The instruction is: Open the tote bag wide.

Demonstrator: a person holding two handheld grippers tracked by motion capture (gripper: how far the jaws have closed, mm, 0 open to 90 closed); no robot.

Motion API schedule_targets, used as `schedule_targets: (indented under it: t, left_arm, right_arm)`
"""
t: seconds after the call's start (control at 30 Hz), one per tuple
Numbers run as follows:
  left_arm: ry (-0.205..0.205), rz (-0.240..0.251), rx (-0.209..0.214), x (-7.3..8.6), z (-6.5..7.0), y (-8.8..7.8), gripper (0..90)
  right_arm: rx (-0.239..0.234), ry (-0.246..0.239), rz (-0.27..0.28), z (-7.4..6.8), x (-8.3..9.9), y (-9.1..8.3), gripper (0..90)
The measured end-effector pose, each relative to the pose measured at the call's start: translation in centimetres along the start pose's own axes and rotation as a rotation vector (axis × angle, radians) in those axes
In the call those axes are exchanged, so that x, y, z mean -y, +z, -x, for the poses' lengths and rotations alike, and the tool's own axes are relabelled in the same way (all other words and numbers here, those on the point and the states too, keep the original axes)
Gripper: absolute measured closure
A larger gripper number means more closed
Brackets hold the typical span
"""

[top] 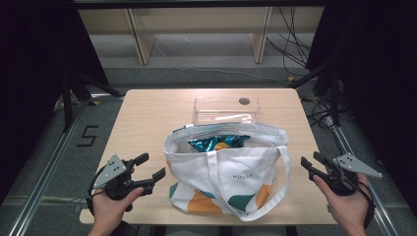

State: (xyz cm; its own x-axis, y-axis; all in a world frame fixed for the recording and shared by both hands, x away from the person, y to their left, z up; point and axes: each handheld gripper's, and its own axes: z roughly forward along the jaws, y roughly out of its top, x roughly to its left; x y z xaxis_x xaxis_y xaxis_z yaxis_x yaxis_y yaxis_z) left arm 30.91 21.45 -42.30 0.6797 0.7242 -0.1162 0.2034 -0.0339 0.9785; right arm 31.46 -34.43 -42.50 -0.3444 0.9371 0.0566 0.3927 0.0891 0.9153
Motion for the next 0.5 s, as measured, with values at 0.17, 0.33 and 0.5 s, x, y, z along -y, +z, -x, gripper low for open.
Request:
schedule_targets:
  t: [0.17,0.33,0.5]
  left_arm:
    - [0.015,0.034,0.006,-0.8,0.0,-0.3,18.9]
    - [0.034,0.101,0.008,-2.8,0.7,-1.1,21.8]
    - [0.094,0.118,0.07,-5.6,2.9,-0.9,32.4]
  right_arm:
    - [-0.013,0.011,0.032,0.2,-0.3,-0.1,46.9]
    - [-0.004,0.021,0.044,0.4,-0.7,-0.5,46.7]
    - [0.007,-0.003,0.052,0.6,-1.4,-0.6,47.6]
